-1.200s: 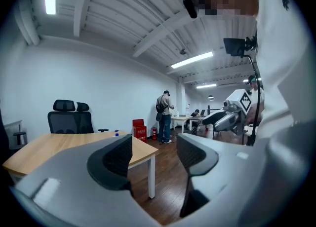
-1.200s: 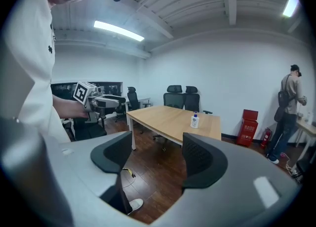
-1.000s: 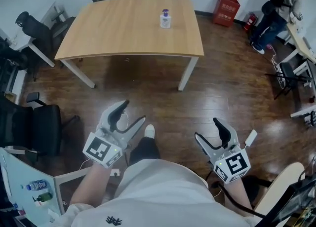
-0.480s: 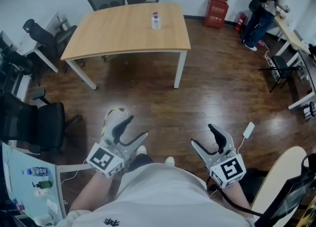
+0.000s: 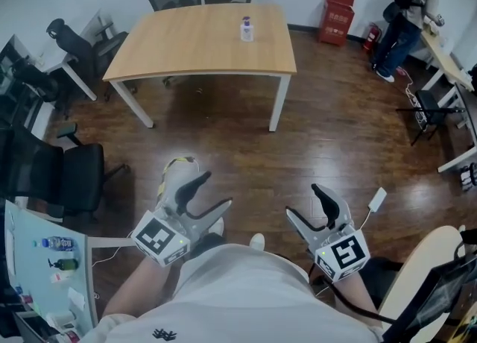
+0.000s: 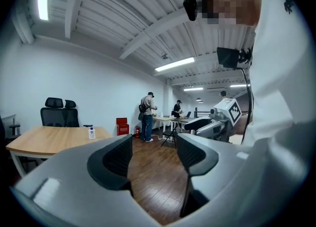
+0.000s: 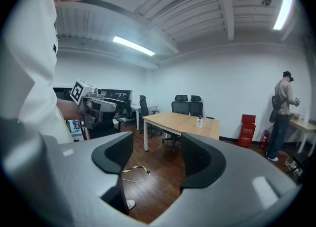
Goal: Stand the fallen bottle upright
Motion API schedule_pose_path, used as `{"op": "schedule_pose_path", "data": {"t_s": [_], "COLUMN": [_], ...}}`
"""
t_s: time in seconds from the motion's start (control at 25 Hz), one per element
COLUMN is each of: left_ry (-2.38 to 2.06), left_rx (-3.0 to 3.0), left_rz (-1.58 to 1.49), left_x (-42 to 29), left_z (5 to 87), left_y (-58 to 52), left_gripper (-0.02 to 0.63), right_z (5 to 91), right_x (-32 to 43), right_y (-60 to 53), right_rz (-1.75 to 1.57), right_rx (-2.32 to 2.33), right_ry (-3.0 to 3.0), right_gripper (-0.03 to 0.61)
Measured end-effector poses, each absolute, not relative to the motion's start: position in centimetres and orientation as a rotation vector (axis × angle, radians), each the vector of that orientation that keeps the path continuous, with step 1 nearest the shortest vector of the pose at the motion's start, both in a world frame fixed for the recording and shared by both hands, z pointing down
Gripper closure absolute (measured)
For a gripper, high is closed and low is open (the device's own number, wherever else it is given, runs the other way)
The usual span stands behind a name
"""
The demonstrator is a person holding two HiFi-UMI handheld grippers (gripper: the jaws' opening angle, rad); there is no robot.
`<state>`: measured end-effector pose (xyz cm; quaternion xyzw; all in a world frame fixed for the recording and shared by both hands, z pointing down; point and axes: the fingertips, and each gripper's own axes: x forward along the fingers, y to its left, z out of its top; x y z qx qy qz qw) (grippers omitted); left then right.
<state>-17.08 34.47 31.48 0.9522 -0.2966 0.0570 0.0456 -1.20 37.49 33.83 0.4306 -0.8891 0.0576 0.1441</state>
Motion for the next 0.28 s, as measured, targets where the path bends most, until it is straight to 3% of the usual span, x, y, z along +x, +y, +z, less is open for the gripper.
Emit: {"op": "schedule_pose_path", "data": {"t_s": [0.28], "left_ry": [-0.969], "left_rx": [2.910], "left_rz": [0.178], "left_x": [-17.05], "left_z": [31.43], "left_y": [34.22], "left_gripper": [0.334], "right_z": [33.89], "right_x": [-0.54], "right_y": [37.41], "right_rz": [0.159], "right_rx": [1.229], "right_ry": [-2.574], "right_gripper": [0.273]}}
